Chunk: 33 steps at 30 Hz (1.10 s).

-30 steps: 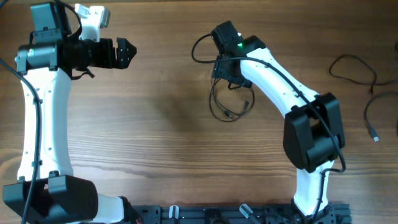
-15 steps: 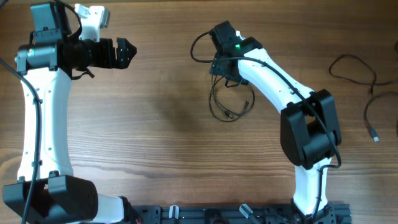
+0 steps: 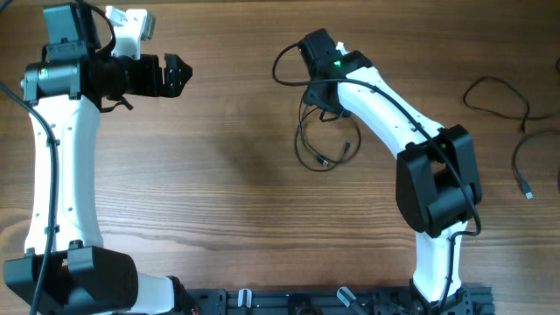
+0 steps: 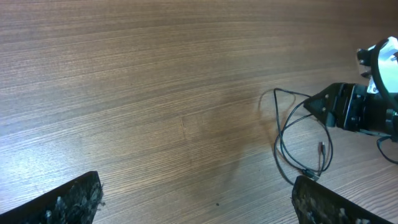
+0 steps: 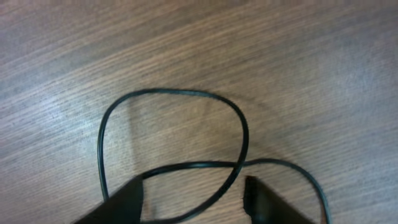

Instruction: Untangle cables

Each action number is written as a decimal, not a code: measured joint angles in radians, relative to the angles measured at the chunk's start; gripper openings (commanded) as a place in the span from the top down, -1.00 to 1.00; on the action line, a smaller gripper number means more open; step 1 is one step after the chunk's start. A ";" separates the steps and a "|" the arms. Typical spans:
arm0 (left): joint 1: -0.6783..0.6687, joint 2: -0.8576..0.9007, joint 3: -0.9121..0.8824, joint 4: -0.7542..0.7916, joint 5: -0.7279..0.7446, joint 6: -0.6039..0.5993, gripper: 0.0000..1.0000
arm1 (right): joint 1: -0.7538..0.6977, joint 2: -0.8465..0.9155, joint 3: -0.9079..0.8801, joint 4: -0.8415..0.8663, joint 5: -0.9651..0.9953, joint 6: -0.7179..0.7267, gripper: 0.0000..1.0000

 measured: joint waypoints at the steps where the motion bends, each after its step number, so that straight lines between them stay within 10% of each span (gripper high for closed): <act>1: 0.000 0.000 0.000 0.000 0.000 0.000 -1.00 | -0.001 0.000 0.000 0.003 0.001 -0.007 0.35; 4: 0.000 0.000 0.000 0.000 0.000 0.000 -1.00 | -0.003 0.000 0.000 0.014 0.000 -0.009 0.38; 8: 0.000 0.000 0.000 0.000 0.000 0.000 -1.00 | -0.003 0.000 0.000 0.029 -0.009 -0.015 -0.36; 14: 0.000 0.000 0.000 0.000 0.000 0.000 -1.00 | -0.003 0.000 0.000 0.029 -0.016 -0.008 -0.49; 29: 0.000 0.000 0.000 0.000 0.016 0.000 -1.00 | -0.003 0.036 0.000 0.038 -0.016 0.039 -0.48; 33: 0.000 0.000 0.000 0.000 0.019 0.000 -1.00 | -0.003 0.079 -0.001 0.048 -0.016 0.045 0.30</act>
